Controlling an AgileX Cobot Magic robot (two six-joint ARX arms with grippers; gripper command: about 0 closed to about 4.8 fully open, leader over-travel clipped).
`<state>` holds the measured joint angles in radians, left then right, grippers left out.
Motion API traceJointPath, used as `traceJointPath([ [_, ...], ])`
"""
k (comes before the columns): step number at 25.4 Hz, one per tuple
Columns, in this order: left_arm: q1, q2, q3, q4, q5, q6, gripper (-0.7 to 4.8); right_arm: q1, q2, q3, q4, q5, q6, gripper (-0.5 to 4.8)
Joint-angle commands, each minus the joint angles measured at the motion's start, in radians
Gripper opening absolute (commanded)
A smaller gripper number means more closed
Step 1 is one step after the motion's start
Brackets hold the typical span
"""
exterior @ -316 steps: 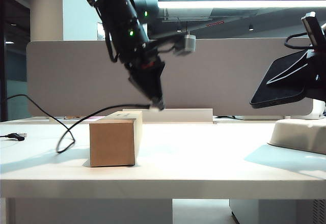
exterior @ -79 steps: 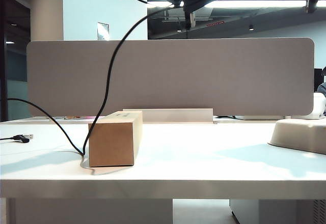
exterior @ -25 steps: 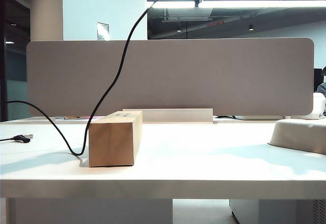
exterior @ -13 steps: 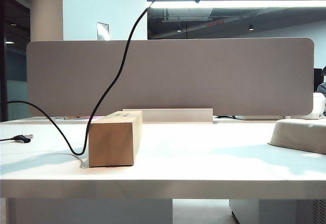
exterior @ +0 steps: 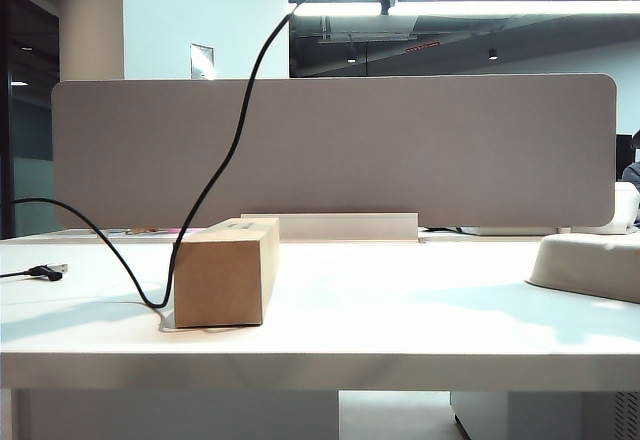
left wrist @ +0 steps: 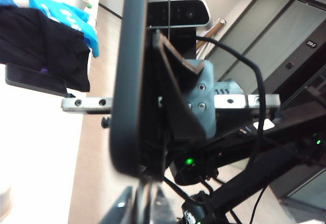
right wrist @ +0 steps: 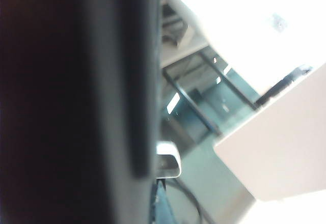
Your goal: Pick up the charging cable and the phone, plug the charging cable into the charging port on the phone, and finally place them back on the table.
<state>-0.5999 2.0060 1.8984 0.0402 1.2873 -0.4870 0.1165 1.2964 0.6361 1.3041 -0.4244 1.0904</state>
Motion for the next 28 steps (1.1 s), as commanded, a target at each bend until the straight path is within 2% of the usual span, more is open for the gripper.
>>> traceJointPath([
  [1,0.012,-0.009,0.006,-0.009,0.055,0.004,0.92,-0.027,-0.003,0.005,-0.044,-0.010,-0.026,-0.06],
  [8,0.072,-0.009,0.006,-0.076,0.175,0.003,0.91,-0.132,-0.003,0.004,-0.108,-0.028,-0.026,-0.06],
  [10,0.099,-0.009,0.006,-0.112,0.196,0.004,0.50,-0.170,-0.003,0.004,-0.230,-0.076,-0.028,-0.06],
  [11,0.117,-0.009,0.006,-0.125,0.193,0.004,-0.09,-0.174,-0.003,0.003,-0.316,-0.093,-0.044,-0.06],
  [17,0.206,-0.009,0.006,-0.144,0.190,0.005,-0.06,-0.173,-0.003,0.003,-0.696,-0.058,-0.189,-0.06],
  [21,0.251,-0.009,0.006,-0.167,0.132,0.005,-0.06,-0.174,-0.002,0.002,-0.723,-0.045,-0.232,-0.06],
  [25,0.270,-0.009,0.006,-0.240,0.097,0.095,-0.06,-0.174,-0.002,0.002,-0.721,-0.044,-0.232,-0.06],
  [28,0.270,-0.009,0.006,-0.334,-0.055,0.157,-0.06,-0.174,-0.002,0.002,-0.718,-0.044,-0.236,-0.06],
])
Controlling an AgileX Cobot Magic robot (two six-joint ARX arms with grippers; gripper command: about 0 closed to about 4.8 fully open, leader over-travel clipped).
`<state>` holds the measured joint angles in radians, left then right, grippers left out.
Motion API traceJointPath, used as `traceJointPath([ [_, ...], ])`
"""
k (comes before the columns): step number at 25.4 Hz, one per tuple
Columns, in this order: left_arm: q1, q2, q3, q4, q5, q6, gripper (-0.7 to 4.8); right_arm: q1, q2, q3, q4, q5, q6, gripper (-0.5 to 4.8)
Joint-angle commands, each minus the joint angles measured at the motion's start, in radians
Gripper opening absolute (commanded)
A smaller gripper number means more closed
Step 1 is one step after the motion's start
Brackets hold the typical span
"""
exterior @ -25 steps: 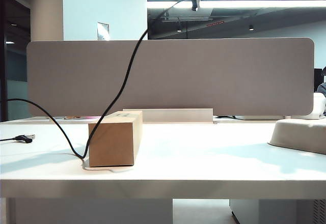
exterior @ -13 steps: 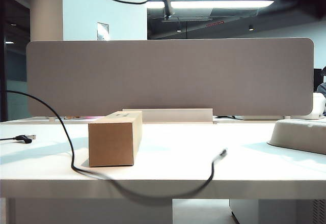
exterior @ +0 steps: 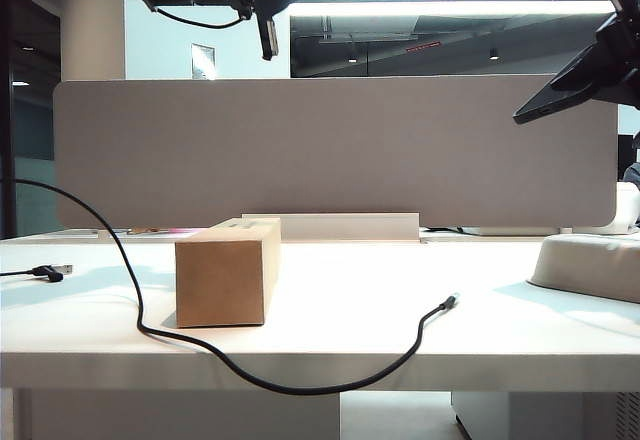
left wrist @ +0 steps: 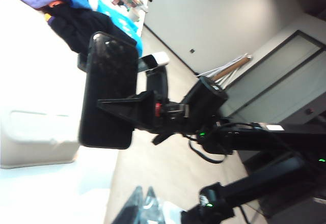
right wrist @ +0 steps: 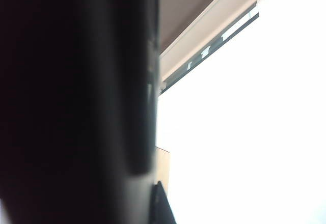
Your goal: Pick up the charging cable and the phone, plug the charging cable into the charging port on the phone, and finally place them back on the table.
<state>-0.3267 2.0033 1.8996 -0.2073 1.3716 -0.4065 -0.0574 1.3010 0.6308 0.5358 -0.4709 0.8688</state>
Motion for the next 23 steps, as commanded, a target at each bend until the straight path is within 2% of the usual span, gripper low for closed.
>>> traceJointPath([
  [1,-0.009,-0.006,0.005,-0.165,-0.272,0.133,-0.06,0.000,-0.007,0.007,0.051,0.005,-0.033,-0.06],
  [4,-0.053,-0.006,0.005,-0.325,-0.565,0.279,-0.06,0.000,-0.007,0.007,0.048,0.005,-0.062,-0.06],
  [7,-0.110,-0.005,0.004,-0.433,-0.783,0.378,-0.06,0.000,-0.007,0.007,0.044,0.011,-0.086,-0.06],
  [10,-0.177,0.003,0.004,-0.478,-0.914,0.437,-0.05,0.000,-0.007,0.007,0.043,0.042,-0.100,-0.06],
  [15,-0.293,0.048,0.004,-0.488,-1.011,0.480,0.01,0.000,-0.007,0.007,0.030,0.047,-0.145,-0.06],
  [18,-0.359,0.093,0.004,-0.517,-1.080,0.481,0.86,0.000,-0.007,0.007,0.014,0.047,-0.159,-0.06],
  [23,-0.437,0.167,0.004,-0.578,-1.138,0.480,1.04,0.000,-0.007,0.007,0.013,0.050,-0.189,-0.06],
])
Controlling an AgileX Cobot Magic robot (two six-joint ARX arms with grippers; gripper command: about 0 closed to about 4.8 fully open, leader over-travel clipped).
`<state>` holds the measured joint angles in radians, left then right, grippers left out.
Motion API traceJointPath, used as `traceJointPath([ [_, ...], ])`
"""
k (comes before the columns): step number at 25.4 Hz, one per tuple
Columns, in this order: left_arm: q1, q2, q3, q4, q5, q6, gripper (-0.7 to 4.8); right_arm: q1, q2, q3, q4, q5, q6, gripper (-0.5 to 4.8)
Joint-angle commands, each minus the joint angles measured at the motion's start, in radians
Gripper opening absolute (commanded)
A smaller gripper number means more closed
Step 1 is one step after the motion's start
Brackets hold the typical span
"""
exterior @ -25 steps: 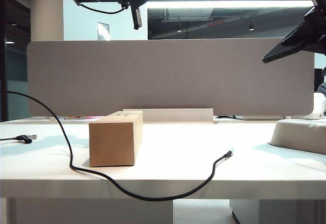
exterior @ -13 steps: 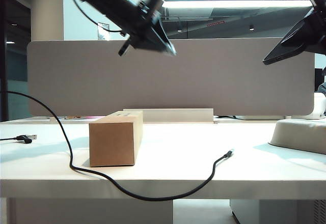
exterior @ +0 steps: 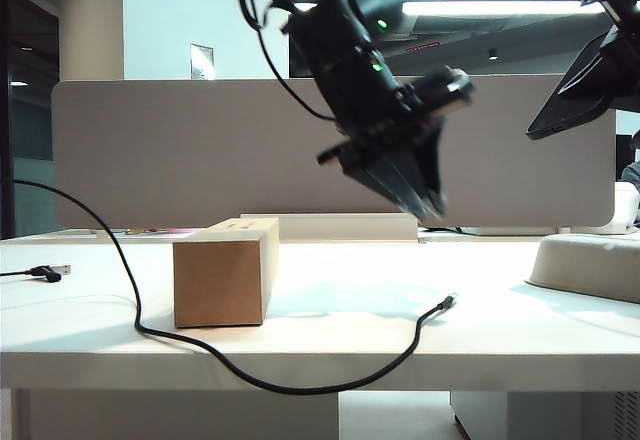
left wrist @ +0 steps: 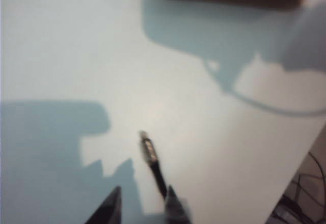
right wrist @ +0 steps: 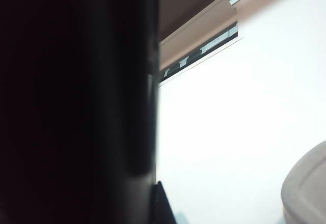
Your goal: Pick up the charging cable and the phone, plug the charging cable into the charging port on the phone, and finally place them back on the table.
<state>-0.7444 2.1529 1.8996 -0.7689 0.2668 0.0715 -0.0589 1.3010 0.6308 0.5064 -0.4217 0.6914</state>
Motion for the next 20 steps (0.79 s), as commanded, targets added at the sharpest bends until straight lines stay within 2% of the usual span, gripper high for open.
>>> traceJointPath([
  [1,-0.027,0.026,0.004,-0.018,-0.048,-0.001,1.14,0.002,-0.007,0.007,0.042,0.000,-0.012,-0.06],
  [3,-0.050,0.047,0.004,-0.018,-0.091,-0.004,1.68,0.002,-0.007,0.007,0.042,-0.001,-0.011,-0.06],
  [5,-0.062,0.060,0.004,-0.011,-0.099,-0.005,1.84,0.002,-0.007,0.007,0.043,-0.002,-0.011,-0.06],
  [7,-0.068,0.072,0.004,0.003,-0.111,-0.020,1.84,0.002,-0.007,0.007,0.043,-0.003,-0.011,-0.06],
  [10,-0.072,0.092,0.004,0.031,-0.159,-0.087,1.84,0.002,-0.007,0.007,0.043,-0.003,-0.011,-0.06],
  [13,-0.072,0.109,0.004,0.046,-0.159,-0.134,1.84,0.002,-0.007,0.007,0.043,-0.006,-0.011,-0.06],
  [20,-0.072,0.125,0.004,0.050,-0.203,-0.166,1.76,0.002,-0.007,0.007,0.043,-0.011,-0.011,-0.06],
])
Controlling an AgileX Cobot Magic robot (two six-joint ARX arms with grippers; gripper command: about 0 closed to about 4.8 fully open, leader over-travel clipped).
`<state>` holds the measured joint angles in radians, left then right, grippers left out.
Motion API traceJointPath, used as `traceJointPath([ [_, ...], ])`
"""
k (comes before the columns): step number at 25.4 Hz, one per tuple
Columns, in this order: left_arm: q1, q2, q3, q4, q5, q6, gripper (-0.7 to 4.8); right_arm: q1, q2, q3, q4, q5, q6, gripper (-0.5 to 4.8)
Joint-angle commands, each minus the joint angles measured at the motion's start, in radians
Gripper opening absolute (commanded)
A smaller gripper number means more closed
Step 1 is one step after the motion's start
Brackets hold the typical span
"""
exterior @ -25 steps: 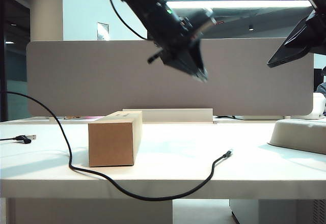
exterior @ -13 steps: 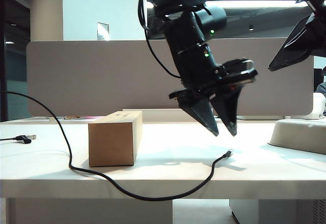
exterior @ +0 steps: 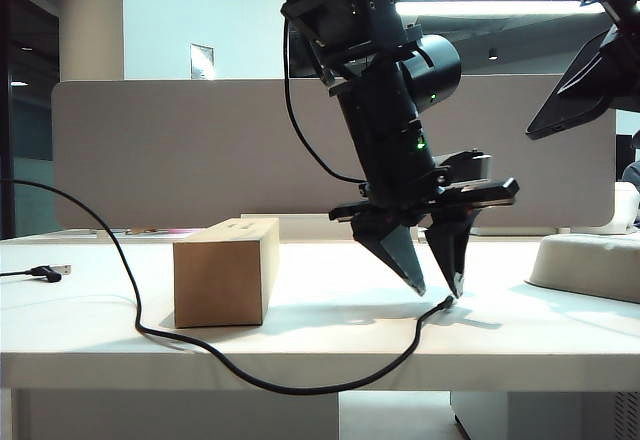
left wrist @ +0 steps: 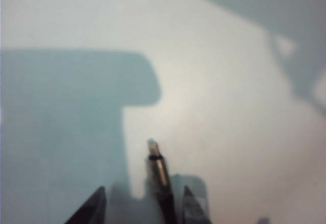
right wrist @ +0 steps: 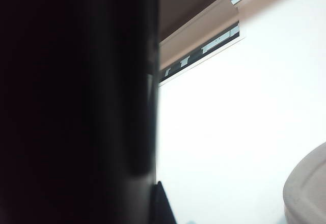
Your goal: Pick up the charging cable and the phone, plug the charging cable into the charging port on the phone, and finally place them back on the table.
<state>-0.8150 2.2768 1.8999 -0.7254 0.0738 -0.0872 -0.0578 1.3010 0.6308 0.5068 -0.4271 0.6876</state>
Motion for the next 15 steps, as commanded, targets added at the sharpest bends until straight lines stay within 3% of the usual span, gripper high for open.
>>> traceJointPath([
  [1,-0.002,0.002,0.003,0.006,-0.010,-0.007,1.74,0.001,-0.007,0.007,0.043,-0.005,-0.008,-0.06],
  [8,-0.015,0.011,0.003,0.005,-0.013,-0.007,1.74,0.001,-0.007,0.007,0.043,-0.005,-0.008,-0.06],
  [15,-0.034,0.042,0.003,-0.003,-0.080,-0.007,1.73,0.001,-0.007,0.008,0.044,-0.006,-0.008,-0.06],
])
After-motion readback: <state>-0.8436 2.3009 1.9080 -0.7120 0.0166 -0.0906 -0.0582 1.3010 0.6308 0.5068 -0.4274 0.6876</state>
